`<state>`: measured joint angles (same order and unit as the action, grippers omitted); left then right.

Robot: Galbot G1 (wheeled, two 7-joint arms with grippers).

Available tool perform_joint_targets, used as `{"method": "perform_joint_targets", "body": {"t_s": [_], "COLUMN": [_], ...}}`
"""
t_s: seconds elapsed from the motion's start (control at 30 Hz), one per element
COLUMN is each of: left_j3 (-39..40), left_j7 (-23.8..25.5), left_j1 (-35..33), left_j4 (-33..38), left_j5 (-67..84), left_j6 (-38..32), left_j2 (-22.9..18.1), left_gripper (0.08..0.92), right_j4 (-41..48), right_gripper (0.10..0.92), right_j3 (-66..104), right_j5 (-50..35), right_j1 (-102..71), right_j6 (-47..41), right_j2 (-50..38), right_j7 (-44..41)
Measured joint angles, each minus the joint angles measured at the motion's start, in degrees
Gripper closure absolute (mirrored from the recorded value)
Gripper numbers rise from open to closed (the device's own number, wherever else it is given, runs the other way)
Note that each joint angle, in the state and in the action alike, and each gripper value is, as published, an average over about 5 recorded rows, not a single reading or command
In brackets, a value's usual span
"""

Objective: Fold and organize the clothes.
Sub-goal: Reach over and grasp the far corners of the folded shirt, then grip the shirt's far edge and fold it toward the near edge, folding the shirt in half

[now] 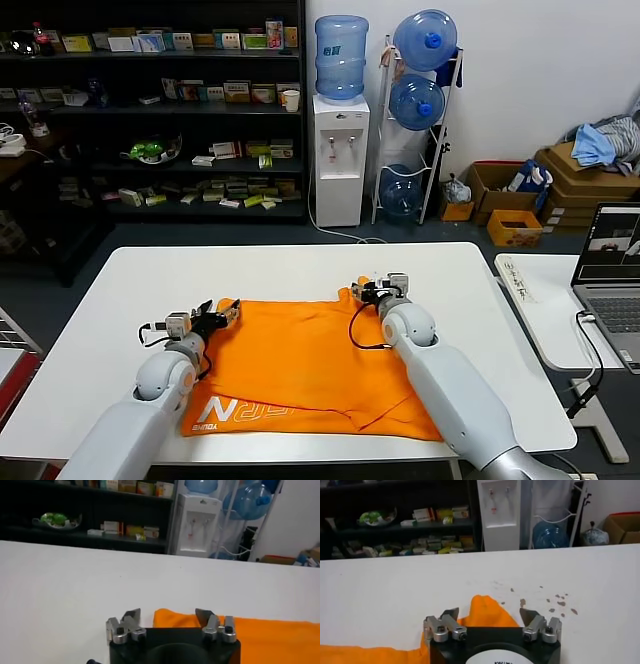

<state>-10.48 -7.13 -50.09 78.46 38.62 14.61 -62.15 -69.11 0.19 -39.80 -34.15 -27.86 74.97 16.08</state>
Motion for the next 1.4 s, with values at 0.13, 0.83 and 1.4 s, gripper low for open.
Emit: {"method": "perform_joint_targets", "body": {"t_s": [0.13, 0.83, 1.4], "left_j3": [0.11, -0.20, -5.50], "left_j7": [0.24, 1.16, 2.10], "left_j1": [0.18, -0.16, -9.15], "left_j4": [-0.71, -1.58, 9.55], "left_j5": [-1.08, -4.51, -7.36], "left_j6": [-0.45, -3.21, -7.31], "left_j2": [-0.16, -0.80, 1.07], "left_gripper": [0.432, 0.908, 0.908], "right_j4": [0.04, -2.10, -19.39], "right_gripper": [0.408, 0.901, 0.901], "right_j3": [-0.17, 0.06, 3.00], "right_j5": [-0.01, -0.24, -1.03], "right_j1": [0.04, -1.60, -13.15], "right_j6": [-0.06, 2.05, 5.24], "right_j2": [0.02, -1.37, -7.86], "right_j7": [0.04, -0.26, 1.23]}}
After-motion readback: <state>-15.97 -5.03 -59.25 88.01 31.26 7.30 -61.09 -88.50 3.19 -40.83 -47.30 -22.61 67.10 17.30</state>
